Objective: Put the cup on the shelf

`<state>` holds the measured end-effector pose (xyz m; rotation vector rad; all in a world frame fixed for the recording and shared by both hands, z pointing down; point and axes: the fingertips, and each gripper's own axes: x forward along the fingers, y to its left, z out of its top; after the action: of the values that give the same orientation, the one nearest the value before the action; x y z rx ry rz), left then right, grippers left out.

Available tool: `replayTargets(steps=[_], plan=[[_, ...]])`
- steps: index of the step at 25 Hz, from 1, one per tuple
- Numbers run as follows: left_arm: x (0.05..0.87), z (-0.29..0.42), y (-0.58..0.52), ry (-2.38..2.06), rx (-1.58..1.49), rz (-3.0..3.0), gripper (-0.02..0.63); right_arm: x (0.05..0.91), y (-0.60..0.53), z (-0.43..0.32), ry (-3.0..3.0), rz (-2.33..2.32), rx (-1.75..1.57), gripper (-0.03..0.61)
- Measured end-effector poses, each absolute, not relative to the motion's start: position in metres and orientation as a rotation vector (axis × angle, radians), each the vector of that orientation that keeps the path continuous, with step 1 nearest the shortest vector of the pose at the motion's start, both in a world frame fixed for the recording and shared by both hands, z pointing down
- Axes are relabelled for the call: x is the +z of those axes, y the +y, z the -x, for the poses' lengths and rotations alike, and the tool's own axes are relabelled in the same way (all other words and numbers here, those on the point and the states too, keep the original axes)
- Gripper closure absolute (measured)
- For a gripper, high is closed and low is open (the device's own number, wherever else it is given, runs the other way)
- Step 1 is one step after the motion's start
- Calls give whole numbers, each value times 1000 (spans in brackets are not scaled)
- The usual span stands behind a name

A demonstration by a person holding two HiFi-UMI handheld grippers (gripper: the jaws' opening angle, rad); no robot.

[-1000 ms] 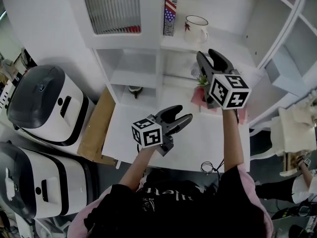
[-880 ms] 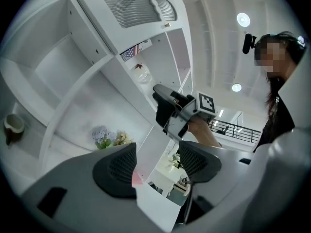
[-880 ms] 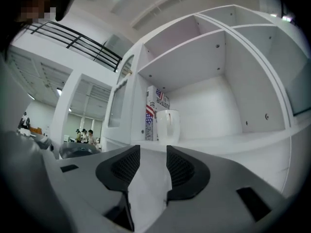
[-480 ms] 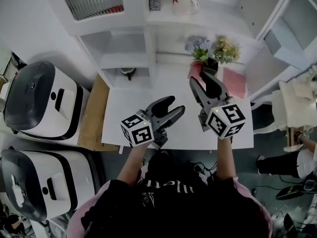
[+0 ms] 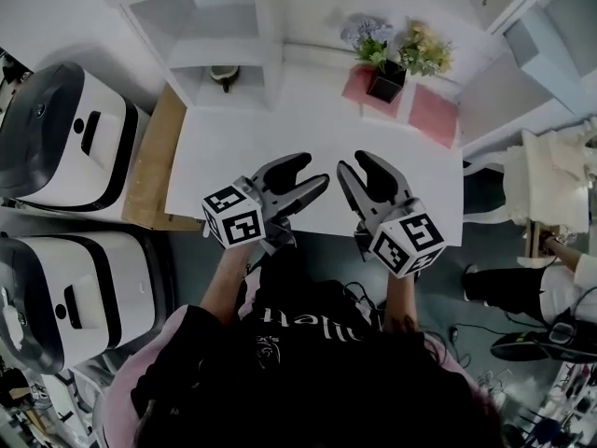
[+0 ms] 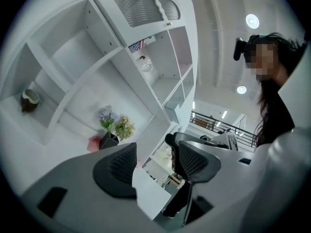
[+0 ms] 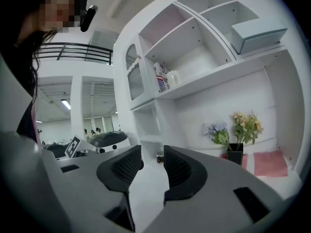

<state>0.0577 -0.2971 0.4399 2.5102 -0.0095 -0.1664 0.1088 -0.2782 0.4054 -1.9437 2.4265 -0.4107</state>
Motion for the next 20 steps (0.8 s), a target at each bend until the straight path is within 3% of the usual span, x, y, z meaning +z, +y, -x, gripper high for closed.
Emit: replayTargets(steps=[12, 20], plan=[[432, -57, -188, -166, -195, -2507, 330, 408, -151, -107, 2483, 1825, -425, 487], [437, -47, -107, -271, -222, -2501, 330, 412, -71, -97, 2551, 1715, -416, 500]])
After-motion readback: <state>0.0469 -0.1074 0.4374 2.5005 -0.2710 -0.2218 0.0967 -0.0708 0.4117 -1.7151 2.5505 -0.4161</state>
